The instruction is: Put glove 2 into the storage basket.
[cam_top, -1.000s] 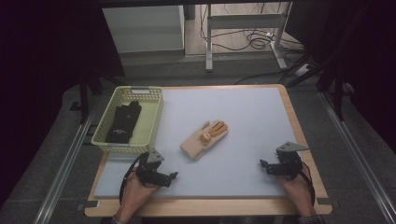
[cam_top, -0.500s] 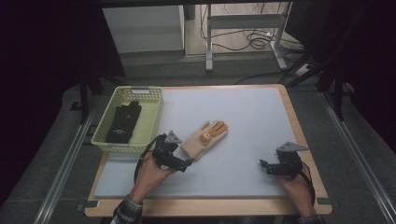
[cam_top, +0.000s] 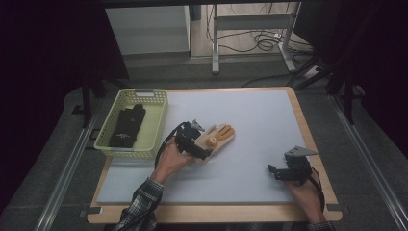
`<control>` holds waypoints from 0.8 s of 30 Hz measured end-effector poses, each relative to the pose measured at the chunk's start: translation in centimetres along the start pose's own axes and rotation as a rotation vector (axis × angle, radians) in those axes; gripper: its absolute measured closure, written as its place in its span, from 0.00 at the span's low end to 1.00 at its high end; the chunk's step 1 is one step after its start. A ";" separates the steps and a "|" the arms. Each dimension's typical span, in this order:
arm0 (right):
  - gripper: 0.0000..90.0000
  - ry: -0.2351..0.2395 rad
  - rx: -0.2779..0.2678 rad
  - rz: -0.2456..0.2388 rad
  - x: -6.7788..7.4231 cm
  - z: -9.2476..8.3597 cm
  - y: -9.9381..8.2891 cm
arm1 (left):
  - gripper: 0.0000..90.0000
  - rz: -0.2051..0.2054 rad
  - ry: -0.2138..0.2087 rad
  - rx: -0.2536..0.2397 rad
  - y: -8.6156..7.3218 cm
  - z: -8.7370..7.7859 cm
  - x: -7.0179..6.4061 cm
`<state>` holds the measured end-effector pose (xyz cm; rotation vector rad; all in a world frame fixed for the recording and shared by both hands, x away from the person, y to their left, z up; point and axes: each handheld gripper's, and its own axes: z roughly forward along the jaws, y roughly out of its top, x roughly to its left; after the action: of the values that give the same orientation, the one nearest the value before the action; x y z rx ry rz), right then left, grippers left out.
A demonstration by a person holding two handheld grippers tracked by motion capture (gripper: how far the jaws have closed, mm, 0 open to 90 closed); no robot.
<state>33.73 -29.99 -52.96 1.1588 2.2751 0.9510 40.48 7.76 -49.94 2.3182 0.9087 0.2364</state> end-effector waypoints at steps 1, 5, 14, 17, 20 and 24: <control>0.18 0.000 0.000 0.000 0.0 0.0 0.0 | 0.00 -0.007 -0.018 0.012 0.4 0.9 0.2; 0.18 0.000 0.000 0.001 0.0 0.0 0.0 | 0.00 -0.001 -0.025 0.047 0.9 2.5 0.2; 0.18 0.001 0.000 0.001 0.0 0.0 0.0 | 0.12 0.034 0.003 0.103 1.0 3.9 -0.6; 0.18 0.000 0.000 0.001 0.0 0.0 0.0 | 0.33 0.049 -0.003 0.116 1.0 3.4 -1.0; 0.18 0.000 0.000 0.001 0.0 0.0 0.0 | 0.46 0.041 -0.001 0.116 1.1 3.2 -1.3; 0.18 0.000 0.000 0.000 0.0 0.0 0.0 | 0.66 0.044 -0.003 0.127 1.1 2.8 -1.5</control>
<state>33.73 -29.99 -52.97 1.1588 2.2751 0.9510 41.06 4.78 -51.38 2.4566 0.8955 0.1990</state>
